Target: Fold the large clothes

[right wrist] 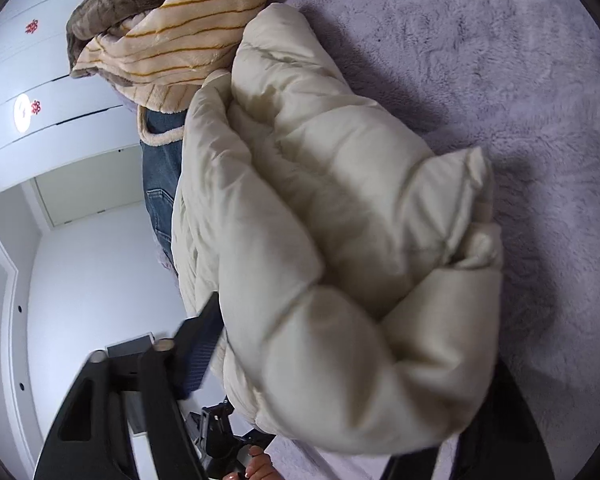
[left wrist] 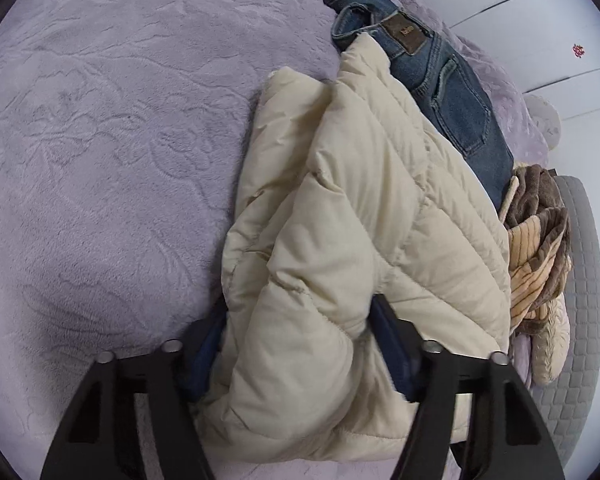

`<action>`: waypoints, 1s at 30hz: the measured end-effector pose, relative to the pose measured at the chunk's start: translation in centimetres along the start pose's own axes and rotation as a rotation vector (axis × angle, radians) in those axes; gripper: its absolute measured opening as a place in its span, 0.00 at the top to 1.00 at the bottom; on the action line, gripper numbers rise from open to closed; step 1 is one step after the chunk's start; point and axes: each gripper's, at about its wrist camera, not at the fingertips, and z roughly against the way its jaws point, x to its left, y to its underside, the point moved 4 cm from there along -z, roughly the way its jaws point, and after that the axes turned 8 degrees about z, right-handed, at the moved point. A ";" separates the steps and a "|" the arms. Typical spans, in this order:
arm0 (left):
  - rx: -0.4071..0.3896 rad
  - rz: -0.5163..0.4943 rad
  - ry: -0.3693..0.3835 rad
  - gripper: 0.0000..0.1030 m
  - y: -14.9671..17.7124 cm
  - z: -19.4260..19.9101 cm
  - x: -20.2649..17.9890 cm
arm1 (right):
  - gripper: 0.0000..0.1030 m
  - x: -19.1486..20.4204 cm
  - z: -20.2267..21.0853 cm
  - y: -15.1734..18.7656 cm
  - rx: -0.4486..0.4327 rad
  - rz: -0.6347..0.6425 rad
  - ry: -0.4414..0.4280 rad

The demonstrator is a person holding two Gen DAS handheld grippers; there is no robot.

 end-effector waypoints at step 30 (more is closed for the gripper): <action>0.097 -0.147 -0.037 0.68 12.8 11.8 6.5 | 0.74 -3.3 8.3 10.3 0.037 -0.047 -0.126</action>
